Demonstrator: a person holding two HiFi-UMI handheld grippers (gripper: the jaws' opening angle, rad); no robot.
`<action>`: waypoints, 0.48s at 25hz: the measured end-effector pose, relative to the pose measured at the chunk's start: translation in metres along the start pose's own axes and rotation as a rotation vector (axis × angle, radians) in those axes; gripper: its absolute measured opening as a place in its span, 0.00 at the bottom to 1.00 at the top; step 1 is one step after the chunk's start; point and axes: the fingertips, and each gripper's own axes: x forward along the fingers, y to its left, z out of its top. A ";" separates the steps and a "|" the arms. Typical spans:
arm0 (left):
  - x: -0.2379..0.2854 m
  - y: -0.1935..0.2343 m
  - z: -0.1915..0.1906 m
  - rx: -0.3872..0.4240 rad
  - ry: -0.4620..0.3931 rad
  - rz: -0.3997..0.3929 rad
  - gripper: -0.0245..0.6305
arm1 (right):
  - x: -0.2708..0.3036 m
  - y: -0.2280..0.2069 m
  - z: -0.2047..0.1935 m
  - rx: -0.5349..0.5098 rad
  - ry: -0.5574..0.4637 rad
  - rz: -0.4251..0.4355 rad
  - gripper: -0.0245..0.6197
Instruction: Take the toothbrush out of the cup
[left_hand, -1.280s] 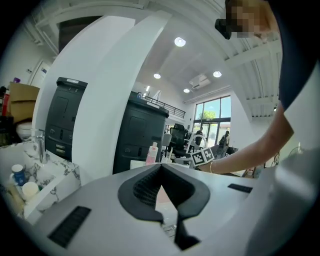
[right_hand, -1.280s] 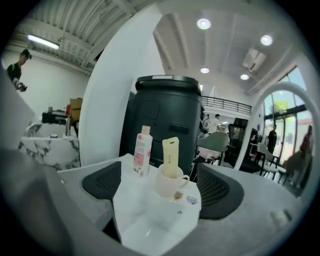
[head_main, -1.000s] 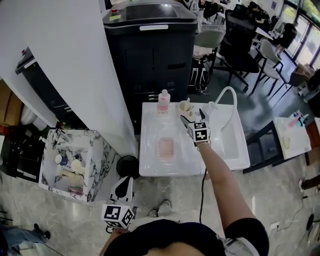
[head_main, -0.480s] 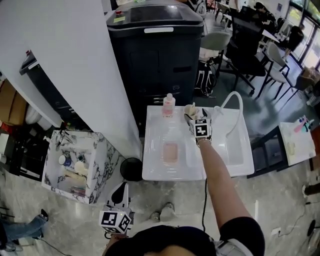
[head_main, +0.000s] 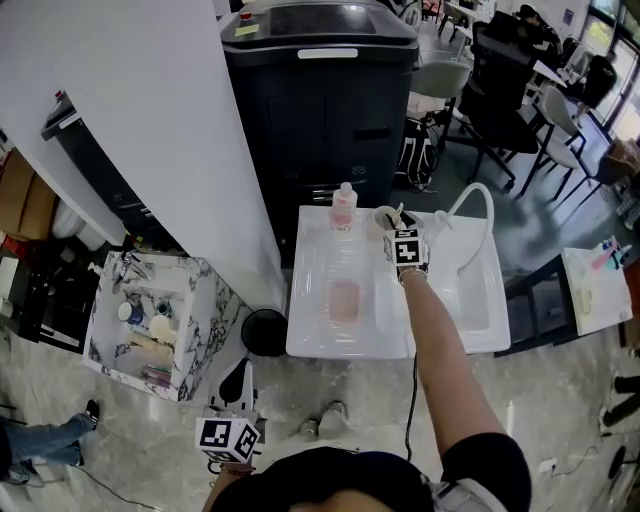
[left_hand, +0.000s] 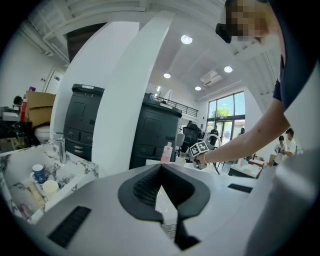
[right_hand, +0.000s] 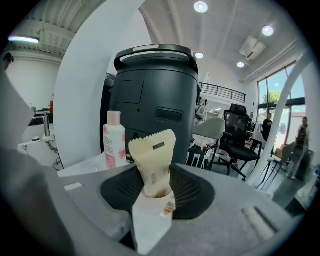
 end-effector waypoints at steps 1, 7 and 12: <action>0.000 0.000 0.000 -0.001 0.000 -0.002 0.04 | -0.001 -0.001 0.000 -0.003 -0.001 -0.009 0.27; 0.002 -0.001 0.002 0.004 -0.008 -0.013 0.04 | -0.012 -0.007 0.008 -0.003 -0.025 -0.031 0.10; 0.005 -0.009 0.000 0.007 -0.008 -0.034 0.04 | -0.022 -0.014 0.015 0.010 -0.056 -0.032 0.10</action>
